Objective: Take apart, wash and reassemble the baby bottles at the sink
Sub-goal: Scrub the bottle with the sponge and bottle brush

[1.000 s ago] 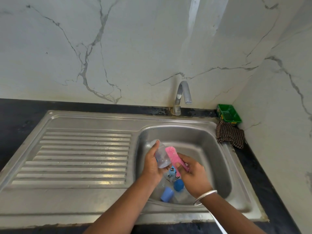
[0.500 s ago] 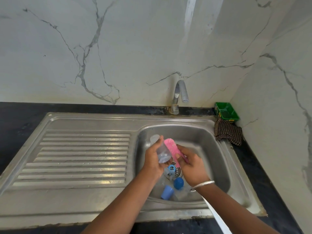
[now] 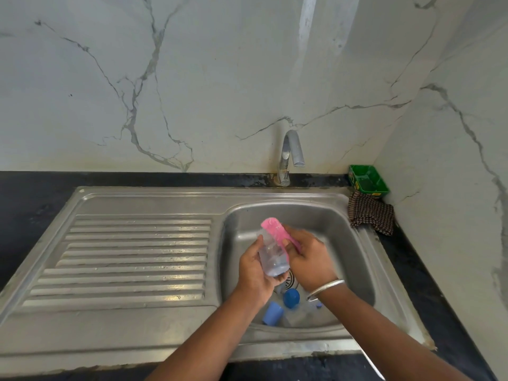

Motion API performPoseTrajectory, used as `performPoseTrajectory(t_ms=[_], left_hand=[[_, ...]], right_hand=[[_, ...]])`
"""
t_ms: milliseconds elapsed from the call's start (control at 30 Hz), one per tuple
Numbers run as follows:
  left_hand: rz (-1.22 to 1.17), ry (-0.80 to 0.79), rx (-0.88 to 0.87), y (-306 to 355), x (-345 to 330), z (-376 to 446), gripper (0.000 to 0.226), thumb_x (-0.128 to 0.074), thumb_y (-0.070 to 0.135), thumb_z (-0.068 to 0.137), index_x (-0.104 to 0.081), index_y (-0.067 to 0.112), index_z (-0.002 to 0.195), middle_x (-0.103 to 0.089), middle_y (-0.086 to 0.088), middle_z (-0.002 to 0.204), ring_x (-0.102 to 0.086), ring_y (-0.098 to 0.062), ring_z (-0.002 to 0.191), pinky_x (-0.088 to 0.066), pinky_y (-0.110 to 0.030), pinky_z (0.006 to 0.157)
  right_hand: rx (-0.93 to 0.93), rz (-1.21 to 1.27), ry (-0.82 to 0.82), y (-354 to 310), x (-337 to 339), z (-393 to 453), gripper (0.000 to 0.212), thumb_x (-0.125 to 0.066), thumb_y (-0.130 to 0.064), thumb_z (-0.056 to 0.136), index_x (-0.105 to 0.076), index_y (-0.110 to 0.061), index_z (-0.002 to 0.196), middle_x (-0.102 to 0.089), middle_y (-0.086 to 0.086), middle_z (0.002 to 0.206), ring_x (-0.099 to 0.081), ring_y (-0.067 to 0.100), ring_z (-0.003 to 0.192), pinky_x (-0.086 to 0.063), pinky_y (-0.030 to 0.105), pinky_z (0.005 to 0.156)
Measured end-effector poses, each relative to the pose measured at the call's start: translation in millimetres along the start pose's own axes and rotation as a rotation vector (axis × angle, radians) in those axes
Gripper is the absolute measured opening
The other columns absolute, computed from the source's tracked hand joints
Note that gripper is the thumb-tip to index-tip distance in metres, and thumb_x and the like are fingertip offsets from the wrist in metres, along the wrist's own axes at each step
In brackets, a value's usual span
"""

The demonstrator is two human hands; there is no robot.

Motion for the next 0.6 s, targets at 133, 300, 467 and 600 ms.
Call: performPoseTrajectory(t_ms=[133,300,467,600], left_hand=[[-0.026,-0.005,-0.102,16.7,-4.3,2.6,0.045,-0.074,0.041,0.076,-0.068,0.009,0.107,-0.068,-0.013,0.093,-0.065,-0.024,0.073,-0.05,-0.029,0.062],[-0.114,0.027,-0.094,26.3,4.3,9.7,0.034,-0.065,0.043,0.081,-0.064,0.01,0.088,-0.064,-0.01,0.074,-0.062,-0.025,0.064,-0.047,-0.034,0.066],[-0.123,-0.031,-0.052,20.2,3.6,6.7,0.035,-0.06,0.045,0.088,-0.066,0.011,0.093,-0.069,-0.013,0.084,-0.067,-0.028,0.074,-0.052,-0.039,0.073],[-0.166,-0.067,-0.018,12.6,-0.6,3.6,0.046,-0.048,0.044,0.095,-0.065,0.005,0.114,-0.071,-0.02,0.103,-0.069,-0.037,0.092,-0.053,-0.054,0.082]], right_hand=[[-0.097,0.121,-0.031,4.2,-3.3,-8.8,0.036,-0.059,-0.009,0.091,-0.068,-0.032,0.119,-0.073,-0.01,0.099,-0.067,0.002,0.091,-0.052,0.021,0.084],[-0.109,0.193,-0.083,1.7,-5.6,-29.7,0.037,-0.058,-0.008,0.093,-0.067,-0.037,0.114,-0.073,-0.018,0.089,-0.066,-0.001,0.084,-0.05,0.012,0.074],[-0.221,0.205,-0.051,31.3,-7.5,-31.7,0.036,-0.058,-0.007,0.092,-0.07,-0.035,0.11,-0.074,-0.017,0.088,-0.069,0.004,0.084,-0.055,0.025,0.08],[-0.221,0.211,-0.069,28.3,-7.4,-15.8,0.033,-0.058,-0.011,0.093,-0.068,-0.03,0.118,-0.074,-0.014,0.097,-0.068,0.001,0.091,-0.054,0.024,0.084]])
Point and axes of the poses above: each hand's wrist, its own z-axis towards the middle knuckle, its own x-axis out of the back of the hand, y = z × x, the point moved 10 cm from there along z, towards the middle knuckle
